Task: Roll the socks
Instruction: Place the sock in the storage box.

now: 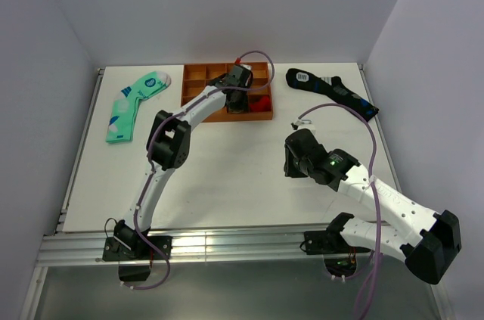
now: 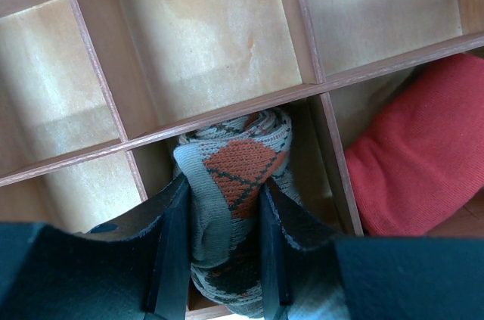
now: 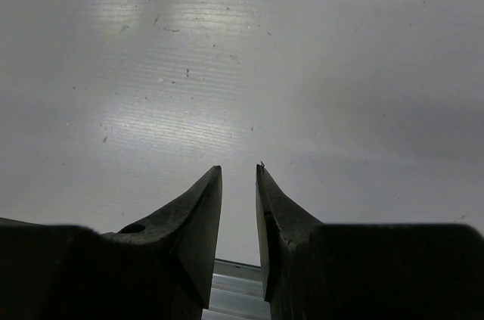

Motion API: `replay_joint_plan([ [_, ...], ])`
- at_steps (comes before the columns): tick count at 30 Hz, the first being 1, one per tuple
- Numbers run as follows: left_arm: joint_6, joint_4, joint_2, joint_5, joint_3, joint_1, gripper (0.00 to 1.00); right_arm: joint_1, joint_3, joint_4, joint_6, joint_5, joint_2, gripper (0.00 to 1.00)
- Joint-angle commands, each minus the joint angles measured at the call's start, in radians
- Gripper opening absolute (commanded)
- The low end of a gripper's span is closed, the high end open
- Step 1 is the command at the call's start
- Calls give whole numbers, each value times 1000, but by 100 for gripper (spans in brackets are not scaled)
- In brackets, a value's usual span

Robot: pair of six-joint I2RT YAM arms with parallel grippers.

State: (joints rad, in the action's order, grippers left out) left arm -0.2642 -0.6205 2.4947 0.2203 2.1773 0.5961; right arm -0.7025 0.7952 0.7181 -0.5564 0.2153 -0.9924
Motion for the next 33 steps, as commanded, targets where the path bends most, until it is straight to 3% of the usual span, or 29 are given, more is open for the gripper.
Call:
replay_joint_plan([
  [1, -24, -459, 165, -144, -97, 19, 26, -6, 4, -23, -5, 2, 6, 32],
  [10, -40, -415, 105, -121, -97, 14, 34, -8, 4, -23, -4, 1, 5, 32],
  [11, -40, -409, 98, -121, -103, 14, 44, -8, 4, -23, -4, 1, 6, 32],
  [12, -40, -406, 95, -128, -106, 11, 47, -8, 4, -23, -4, 1, 6, 32],
  [33, -56, -312, -17, -98, -120, -2, 47, -8, 1, -28, -5, 4, 6, 32],
])
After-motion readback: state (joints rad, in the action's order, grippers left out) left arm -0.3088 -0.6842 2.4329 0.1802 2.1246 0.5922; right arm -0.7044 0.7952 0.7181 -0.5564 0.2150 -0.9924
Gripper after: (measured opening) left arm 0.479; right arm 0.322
